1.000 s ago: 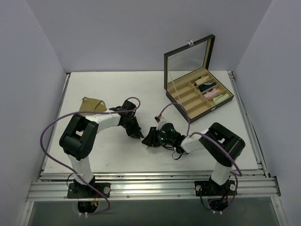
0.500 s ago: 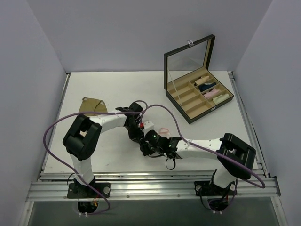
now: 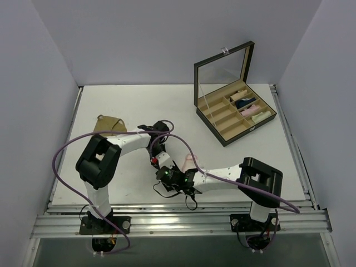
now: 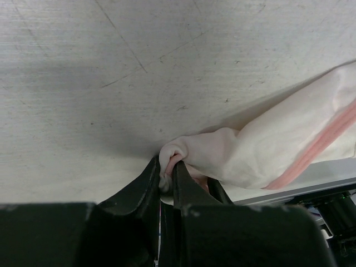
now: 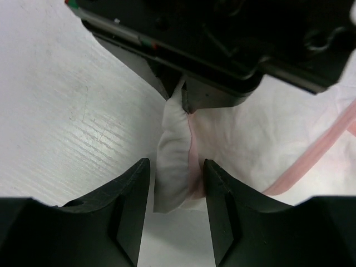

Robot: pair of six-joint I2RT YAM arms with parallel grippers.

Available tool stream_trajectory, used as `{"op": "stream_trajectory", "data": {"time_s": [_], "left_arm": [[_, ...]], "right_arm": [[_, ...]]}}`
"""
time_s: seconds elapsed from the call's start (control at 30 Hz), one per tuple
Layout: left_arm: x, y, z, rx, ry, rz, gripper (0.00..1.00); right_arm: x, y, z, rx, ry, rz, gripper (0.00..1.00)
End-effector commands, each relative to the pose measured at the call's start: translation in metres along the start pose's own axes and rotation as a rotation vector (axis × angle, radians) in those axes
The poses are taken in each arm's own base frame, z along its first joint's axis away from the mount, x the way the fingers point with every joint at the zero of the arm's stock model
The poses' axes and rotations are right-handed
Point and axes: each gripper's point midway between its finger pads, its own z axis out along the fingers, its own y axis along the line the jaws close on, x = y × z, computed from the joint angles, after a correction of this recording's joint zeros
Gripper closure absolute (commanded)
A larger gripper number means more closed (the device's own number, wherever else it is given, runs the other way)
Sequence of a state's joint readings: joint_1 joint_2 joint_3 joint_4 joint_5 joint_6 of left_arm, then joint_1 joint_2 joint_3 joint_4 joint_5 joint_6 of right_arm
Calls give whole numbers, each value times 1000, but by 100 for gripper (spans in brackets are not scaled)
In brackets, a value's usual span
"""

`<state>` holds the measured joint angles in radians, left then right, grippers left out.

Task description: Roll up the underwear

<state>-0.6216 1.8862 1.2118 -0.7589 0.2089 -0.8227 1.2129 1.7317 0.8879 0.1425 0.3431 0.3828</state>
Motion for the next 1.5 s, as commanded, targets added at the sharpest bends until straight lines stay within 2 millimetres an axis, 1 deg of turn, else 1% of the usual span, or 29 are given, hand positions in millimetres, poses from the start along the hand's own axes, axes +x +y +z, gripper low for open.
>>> {"op": "stream_trajectory", "data": {"time_s": [0.0, 0.13, 0.23, 0.27, 0.3, 0.33, 0.37, 0.4, 0.43, 0.47, 0.5, 0.57, 0.6, 0.67, 0.7, 0.73, 0.77, 0.8, 0.83, 0.87, 0.9, 0.93, 0.97, 1.0, 1.07, 1.17, 1.2, 1.3, 1.47], "left_arm": [[1, 10, 1, -77, 6, 15, 98], [4, 13, 1, -101, 15, 14, 98], [6, 17, 0, -123, 26, -2, 98], [10, 20, 0, -133, 41, -7, 98], [11, 20, -3, -130, 43, -19, 98], [10, 20, -6, -128, 39, -43, 95], [11, 22, -7, -123, 40, -60, 91], [6, 21, -17, -96, 15, -84, 86], [3, 20, -22, -73, 3, -111, 80], [-2, 18, -27, -45, -16, -126, 72], [-4, 18, -35, -21, -35, -134, 67], [-13, 21, -44, -9, -65, -156, 55], [-16, 20, -50, 5, -86, -150, 53], [-19, 20, -53, 8, -110, -152, 51], [-18, 18, -55, 22, -120, -152, 49], [-15, 21, -54, 19, -116, -168, 48], [-15, 17, -53, 46, -120, -169, 48], [-15, 13, -55, 72, -132, -168, 48], [-12, 16, -52, 78, -126, -176, 48], [-15, 10, -53, 108, -145, -169, 48], [-14, 6, -55, 132, -150, -160, 48], [-13, 3, -56, 144, -152, -146, 48], [-14, 1, -56, 155, -157, -137, 47], [-11, -1, -55, 161, -150, -120, 47], [-6, 0, -52, 152, -141, -99, 48], [0, 3, -48, 154, -134, -86, 48], [4, 7, -46, 154, -132, -89, 47], [9, 9, -42, 172, -126, -80, 47], [9, 8, -40, 190, -141, -58, 47]], "right_arm": [[-7, -5, -1, 74, -20, -48, 61], [-5, 0, -3, 88, -22, -65, 64], [1, -3, -1, 121, -7, -63, 85], [5, -3, -1, 125, 0, -40, 96], [7, -1, 0, 107, -1, -9, 99], [11, 1, 1, 84, 1, 26, 100], [24, -5, 0, 67, 16, 95, 100], [24, 5, 0, 0, 8, 155, 100], [29, 6, -1, -26, 12, 196, 100], [30, 7, -3, -56, 3, 239, 100], [41, 9, -3, -80, 8, 293, 100], [50, 15, -5, -131, 23, 340, 100], [56, 16, -5, -147, 23, 374, 100], [63, 19, -5, -177, 32, 411, 100], [58, 19, -3, -196, 11, 444, 100], [68, 17, -2, -196, 31, 470, 100], [71, 17, -1, -203, 36, 484, 100], [68, 18, 0, -213, 20, 504, 100], [75, 16, -1, -213, 28, 528, 100], [76, 15, 0, -213, 24, 550, 100], [72, 16, 0, -226, 1, 575, 100], [74, 13, 1, -218, 1, 590, 100], [80, 10, 2, -202, 12, 608, 100], [81, 10, 3, -202, 6, 616, 100], [88, 7, 5, -190, 15, 630, 100], [85, 7, 6, -196, -10, 672, 100], [88, 6, 6, -191, -8, 677, 100], [93, 2, 7, -174, -5, 691, 100], [96, 1, 8, -170, -8, 715, 100]]}}
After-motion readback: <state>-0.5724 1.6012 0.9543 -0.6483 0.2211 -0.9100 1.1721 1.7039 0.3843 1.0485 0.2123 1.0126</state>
